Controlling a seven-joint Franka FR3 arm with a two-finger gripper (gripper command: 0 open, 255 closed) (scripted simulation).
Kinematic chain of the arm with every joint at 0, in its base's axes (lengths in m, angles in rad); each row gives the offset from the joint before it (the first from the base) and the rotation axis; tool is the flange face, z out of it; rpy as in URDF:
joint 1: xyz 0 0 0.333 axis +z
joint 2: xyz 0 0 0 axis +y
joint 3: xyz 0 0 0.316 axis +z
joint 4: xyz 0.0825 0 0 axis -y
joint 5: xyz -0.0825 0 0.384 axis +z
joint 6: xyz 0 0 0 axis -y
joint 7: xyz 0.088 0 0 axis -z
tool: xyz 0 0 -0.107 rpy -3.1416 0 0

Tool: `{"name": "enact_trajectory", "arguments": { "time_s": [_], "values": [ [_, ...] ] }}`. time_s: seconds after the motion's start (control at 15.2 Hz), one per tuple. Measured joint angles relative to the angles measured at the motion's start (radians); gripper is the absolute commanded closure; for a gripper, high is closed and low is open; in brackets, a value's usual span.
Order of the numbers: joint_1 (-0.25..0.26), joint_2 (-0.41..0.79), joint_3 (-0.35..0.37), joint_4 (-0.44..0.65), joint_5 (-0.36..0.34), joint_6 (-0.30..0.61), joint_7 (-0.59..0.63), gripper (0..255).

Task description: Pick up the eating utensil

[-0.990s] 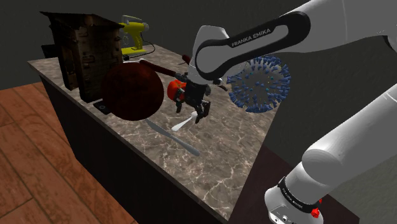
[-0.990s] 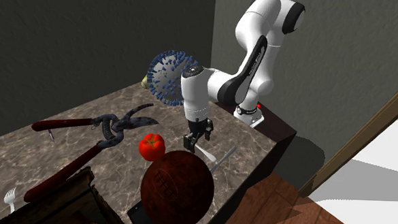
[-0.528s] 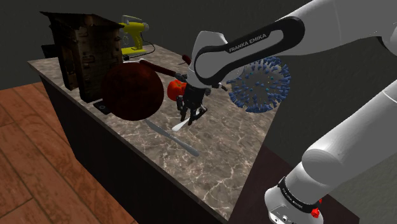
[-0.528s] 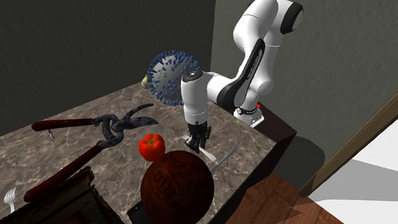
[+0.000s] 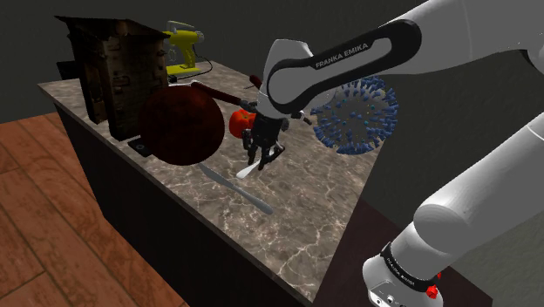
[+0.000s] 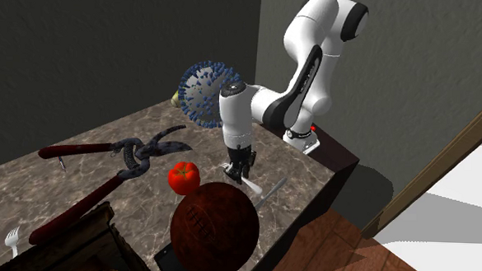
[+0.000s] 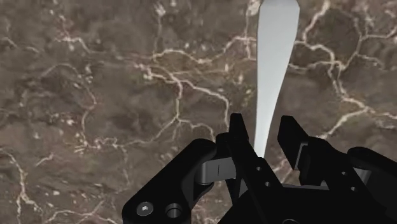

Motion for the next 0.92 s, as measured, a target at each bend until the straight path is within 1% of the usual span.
{"name": "enact_trajectory", "arguments": {
  "time_s": [0.92],
  "values": [
    [-0.001, -0.099, -0.027, 0.098, 0.020, -0.191, -0.003, 255]
  ]
}}
